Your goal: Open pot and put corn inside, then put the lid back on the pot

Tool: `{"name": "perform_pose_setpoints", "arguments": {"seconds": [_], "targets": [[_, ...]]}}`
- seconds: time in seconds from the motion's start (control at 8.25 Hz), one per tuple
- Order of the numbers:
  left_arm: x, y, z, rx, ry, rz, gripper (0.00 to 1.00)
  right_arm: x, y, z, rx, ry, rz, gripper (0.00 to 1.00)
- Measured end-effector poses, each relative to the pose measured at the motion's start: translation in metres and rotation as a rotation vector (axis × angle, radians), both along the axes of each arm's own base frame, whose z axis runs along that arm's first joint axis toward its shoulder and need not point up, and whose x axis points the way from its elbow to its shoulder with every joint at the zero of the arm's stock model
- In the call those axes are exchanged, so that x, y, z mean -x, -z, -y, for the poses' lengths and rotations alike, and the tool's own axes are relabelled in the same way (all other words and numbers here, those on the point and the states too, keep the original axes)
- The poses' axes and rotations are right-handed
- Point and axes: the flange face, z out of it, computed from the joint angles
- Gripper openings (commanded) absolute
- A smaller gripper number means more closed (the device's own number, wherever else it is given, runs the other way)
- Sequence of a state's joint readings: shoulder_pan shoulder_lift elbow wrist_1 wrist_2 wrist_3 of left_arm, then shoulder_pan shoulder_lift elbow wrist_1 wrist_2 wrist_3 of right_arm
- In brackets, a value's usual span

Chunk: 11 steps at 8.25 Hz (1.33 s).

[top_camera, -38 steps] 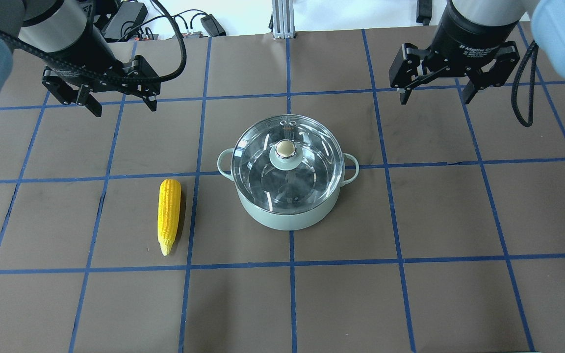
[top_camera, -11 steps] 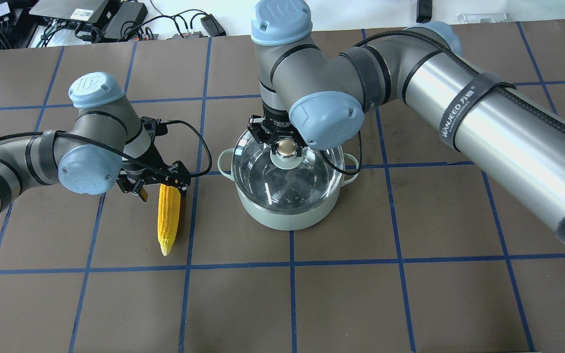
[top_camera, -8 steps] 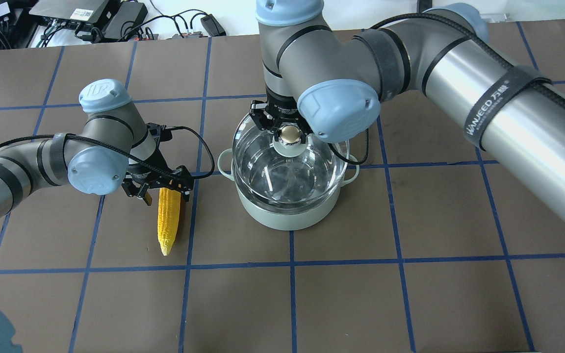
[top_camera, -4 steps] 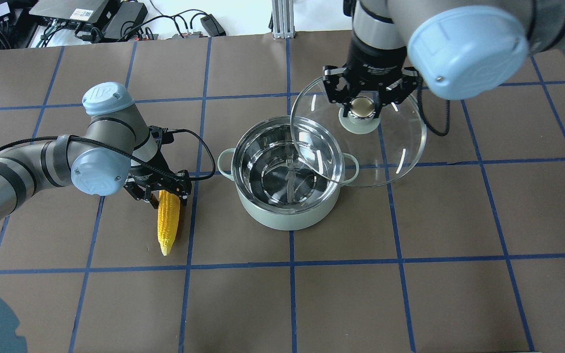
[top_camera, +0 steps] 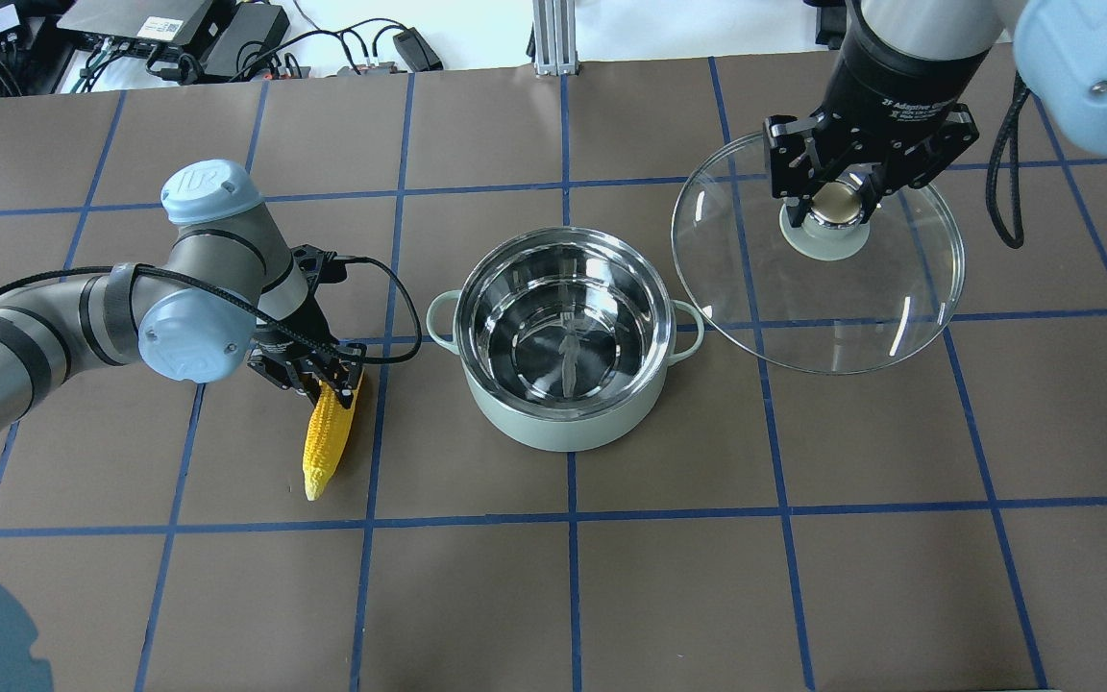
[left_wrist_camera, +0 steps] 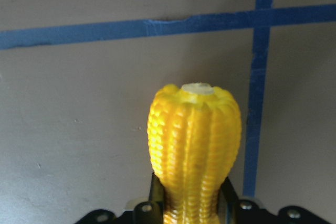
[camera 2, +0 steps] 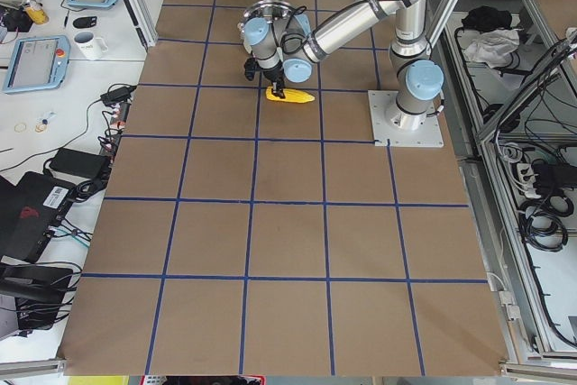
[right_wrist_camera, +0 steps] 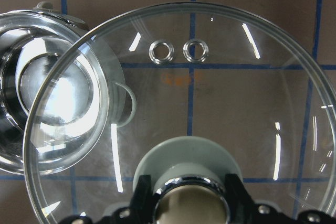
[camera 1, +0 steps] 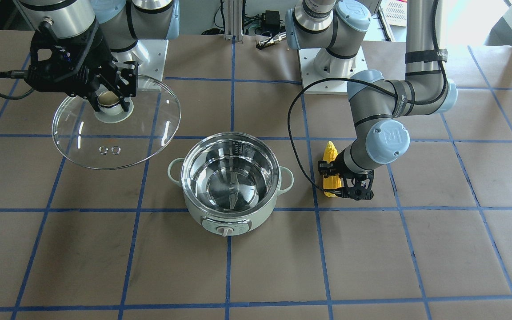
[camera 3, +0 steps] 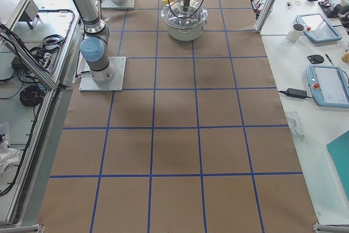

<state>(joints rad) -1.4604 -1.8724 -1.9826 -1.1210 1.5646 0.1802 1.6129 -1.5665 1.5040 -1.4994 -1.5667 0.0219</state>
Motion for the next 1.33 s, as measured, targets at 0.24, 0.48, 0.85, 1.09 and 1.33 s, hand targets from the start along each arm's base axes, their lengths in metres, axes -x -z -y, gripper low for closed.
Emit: {"name": "perform_pose_setpoints", "arguments": {"seconds": [0.24, 0.48, 0.85, 1.09, 1.33], "targets": [[0.0, -0.004, 0.0, -0.004, -0.034, 0.009, 0.0, 0.007, 0.001, 0.0, 0.0, -0.035, -0.003, 0.46], [0.001, -0.023, 0.003, -0.023, -0.071, 0.017, 0.0, 0.009, 0.002, 0.0, -0.004, -0.054, -0.006, 0.45], [0.001, -0.118, 0.041, -0.04, -0.077, 0.009, 0.0, 0.008, 0.008, -0.002, -0.024, -0.064, -0.006, 0.42], [0.025, -0.181, 0.056, -0.054, -0.083, -0.04, 0.0, 0.007, 0.011, -0.003, -0.03, -0.067, -0.004, 0.43], [0.087, -0.201, 0.054, -0.034, -0.047, -0.041, 0.0, 0.008, 0.013, -0.003, -0.034, -0.065, -0.003, 0.43]]}}
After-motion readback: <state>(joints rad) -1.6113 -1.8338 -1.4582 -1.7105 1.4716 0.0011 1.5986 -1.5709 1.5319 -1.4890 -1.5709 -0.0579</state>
